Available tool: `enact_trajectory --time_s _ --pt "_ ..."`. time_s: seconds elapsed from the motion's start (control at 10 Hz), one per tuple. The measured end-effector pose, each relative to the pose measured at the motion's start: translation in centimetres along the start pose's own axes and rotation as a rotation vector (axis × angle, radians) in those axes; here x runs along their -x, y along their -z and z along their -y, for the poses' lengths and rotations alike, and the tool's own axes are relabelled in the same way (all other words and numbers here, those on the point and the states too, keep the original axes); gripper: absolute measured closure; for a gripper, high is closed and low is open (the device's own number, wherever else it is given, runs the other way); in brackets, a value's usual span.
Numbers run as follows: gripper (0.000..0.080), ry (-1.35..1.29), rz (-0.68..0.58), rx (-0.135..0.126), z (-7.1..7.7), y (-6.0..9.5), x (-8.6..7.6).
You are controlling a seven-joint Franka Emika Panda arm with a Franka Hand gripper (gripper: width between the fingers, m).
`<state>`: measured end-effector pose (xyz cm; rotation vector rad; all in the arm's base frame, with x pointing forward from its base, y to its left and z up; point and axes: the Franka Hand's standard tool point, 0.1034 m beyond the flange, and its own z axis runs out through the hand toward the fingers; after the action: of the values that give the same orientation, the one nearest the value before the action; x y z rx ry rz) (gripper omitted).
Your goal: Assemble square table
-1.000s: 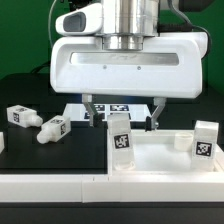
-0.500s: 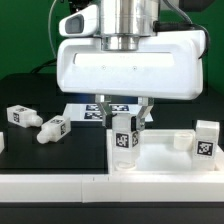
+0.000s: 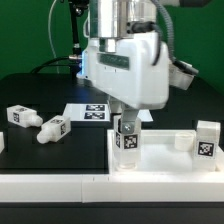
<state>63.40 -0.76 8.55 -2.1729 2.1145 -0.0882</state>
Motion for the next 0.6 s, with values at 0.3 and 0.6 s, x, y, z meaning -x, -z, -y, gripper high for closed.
enact_trajectory --time_s 0.3,0.6 --pt "0.0418 -0.202 0.023 0.009 -0.09 -0.11 -0.01" --pt "0.0191 0.092 -0.007 0.014 -0.51 -0.47 0.74"
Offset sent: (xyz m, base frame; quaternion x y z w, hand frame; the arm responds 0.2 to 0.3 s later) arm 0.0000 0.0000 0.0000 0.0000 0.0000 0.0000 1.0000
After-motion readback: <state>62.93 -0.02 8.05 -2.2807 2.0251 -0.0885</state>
